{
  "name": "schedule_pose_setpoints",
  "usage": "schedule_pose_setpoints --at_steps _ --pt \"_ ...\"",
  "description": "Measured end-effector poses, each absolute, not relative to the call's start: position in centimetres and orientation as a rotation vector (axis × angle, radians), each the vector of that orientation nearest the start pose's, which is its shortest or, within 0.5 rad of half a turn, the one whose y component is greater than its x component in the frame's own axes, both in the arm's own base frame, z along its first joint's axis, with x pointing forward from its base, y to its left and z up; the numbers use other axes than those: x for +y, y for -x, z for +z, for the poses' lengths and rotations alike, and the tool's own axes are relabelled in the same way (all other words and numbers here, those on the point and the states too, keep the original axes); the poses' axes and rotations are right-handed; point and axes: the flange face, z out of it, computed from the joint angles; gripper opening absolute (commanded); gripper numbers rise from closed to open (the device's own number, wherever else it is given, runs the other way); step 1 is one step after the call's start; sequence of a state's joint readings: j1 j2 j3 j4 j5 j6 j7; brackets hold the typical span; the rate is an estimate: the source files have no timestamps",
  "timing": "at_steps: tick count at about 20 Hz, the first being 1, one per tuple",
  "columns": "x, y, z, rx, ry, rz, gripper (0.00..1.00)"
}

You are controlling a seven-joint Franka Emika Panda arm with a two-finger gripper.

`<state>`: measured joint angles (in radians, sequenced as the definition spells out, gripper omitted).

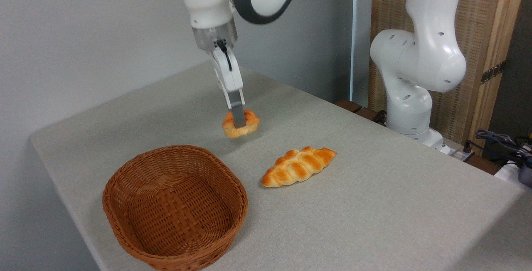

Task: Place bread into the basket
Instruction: 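Lift the bun and carry it over the wicker basket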

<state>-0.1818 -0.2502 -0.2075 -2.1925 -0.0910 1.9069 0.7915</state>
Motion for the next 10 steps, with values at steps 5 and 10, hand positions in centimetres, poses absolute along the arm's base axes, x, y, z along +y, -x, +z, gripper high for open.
schedule_pose_setpoints --at_steps 5,10 --pt "-16.1 -46.6 53.7 1.654 2.734 -0.067 0.29" --pt "-14.0 -51.1 56.4 1.581 2.773 -0.170 0.30"
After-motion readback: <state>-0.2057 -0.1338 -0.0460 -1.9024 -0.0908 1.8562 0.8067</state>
